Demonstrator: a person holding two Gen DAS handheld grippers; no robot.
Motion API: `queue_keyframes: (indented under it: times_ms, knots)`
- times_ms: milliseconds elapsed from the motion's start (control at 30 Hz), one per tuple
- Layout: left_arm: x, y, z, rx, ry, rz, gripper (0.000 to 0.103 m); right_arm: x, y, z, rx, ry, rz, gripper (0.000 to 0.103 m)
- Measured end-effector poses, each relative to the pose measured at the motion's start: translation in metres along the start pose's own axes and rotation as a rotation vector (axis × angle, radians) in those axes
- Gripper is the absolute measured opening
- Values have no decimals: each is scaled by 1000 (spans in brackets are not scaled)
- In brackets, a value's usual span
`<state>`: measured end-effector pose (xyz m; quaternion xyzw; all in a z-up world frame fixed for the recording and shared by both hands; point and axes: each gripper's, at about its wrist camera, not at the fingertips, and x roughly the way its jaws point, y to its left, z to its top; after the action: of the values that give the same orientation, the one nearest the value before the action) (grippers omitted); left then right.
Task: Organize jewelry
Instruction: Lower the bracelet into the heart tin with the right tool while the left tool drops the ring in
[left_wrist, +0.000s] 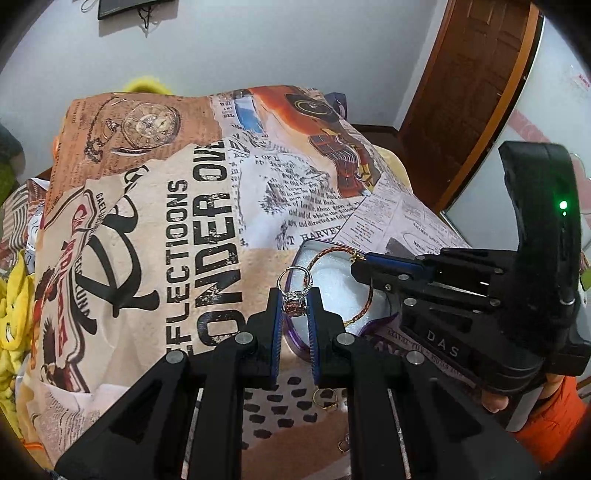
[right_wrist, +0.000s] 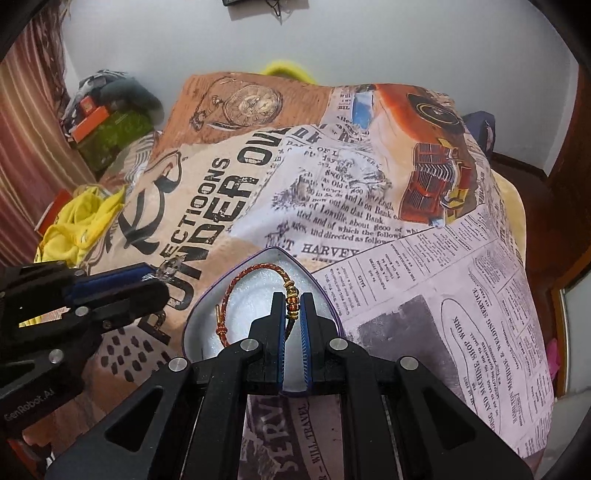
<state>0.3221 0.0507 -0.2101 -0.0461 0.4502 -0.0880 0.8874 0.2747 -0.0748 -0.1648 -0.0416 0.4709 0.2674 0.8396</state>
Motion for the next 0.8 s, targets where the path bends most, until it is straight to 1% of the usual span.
queue_keyframes:
  times_ms: [100,200,367,500,600,800]
  knots:
    - [4,-3,1,11,7,-1,12,2,-3,1,-2,20,9,7]
    - [6,-6,2,22,14,-2,12,3,-6,1,6,44,29,10]
    - [10,-11,3,38,25,-6,12,-7,-6,1,0,18,27,17]
    - [15,-18,3,62,38,-10,12,-18,-8,1,1,-13,9,17]
    - [20,-23,3,77,46,-10,12,-26,-12,-1,4,-37,-20,17]
    - [30,-29,3,85,68,-21,12,-28,-17,-3,14,-34,-23,17]
